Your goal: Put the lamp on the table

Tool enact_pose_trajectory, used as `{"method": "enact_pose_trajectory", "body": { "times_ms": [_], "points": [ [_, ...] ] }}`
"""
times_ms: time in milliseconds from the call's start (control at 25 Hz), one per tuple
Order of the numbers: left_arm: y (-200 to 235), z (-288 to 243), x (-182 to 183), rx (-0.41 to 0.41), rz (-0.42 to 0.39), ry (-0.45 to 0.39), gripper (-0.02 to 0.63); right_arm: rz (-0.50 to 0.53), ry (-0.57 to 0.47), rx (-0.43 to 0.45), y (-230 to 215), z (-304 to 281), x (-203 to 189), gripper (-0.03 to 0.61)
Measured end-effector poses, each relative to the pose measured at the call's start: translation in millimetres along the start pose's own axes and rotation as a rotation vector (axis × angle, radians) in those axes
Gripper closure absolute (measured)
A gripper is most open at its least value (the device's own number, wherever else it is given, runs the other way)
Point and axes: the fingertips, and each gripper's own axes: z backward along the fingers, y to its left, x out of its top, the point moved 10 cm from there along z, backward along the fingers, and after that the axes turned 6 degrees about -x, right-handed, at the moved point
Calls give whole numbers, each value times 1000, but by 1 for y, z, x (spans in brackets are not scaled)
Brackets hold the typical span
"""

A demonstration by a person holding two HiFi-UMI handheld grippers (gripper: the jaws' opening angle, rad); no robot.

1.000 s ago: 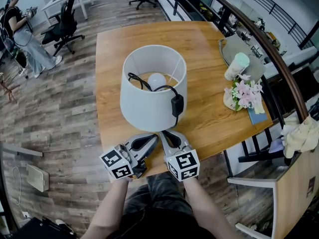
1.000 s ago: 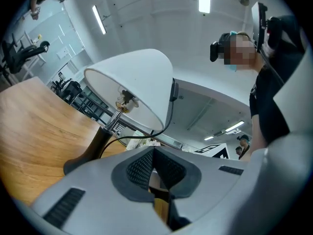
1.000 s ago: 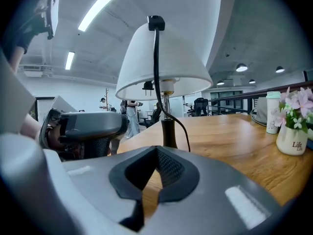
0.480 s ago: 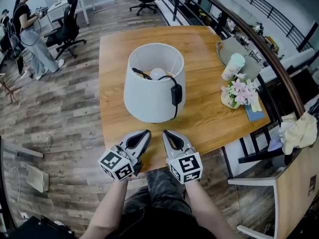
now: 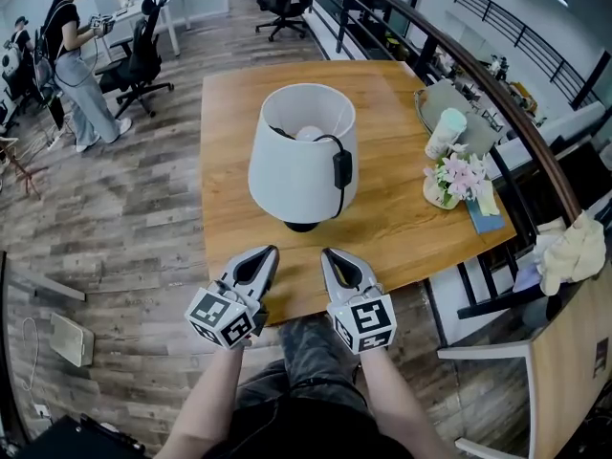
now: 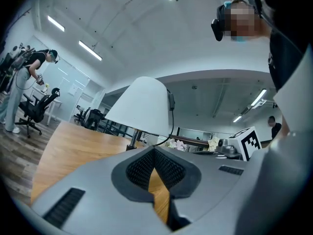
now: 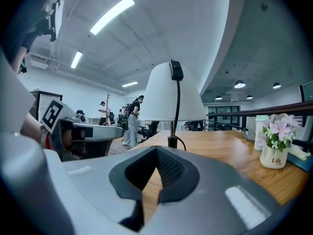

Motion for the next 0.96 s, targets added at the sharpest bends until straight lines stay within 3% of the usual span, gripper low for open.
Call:
{"method": "enact_pose_trajectory", "body": {
  "times_ms": [440,960],
  "points": [
    [-6,13,13,90,-46,-27,617,19,-37,-30,2,16,16,571],
    [-13,14,27,100,-70,-57,617,36,-79,-52,3,23,35,571]
  ]
}}
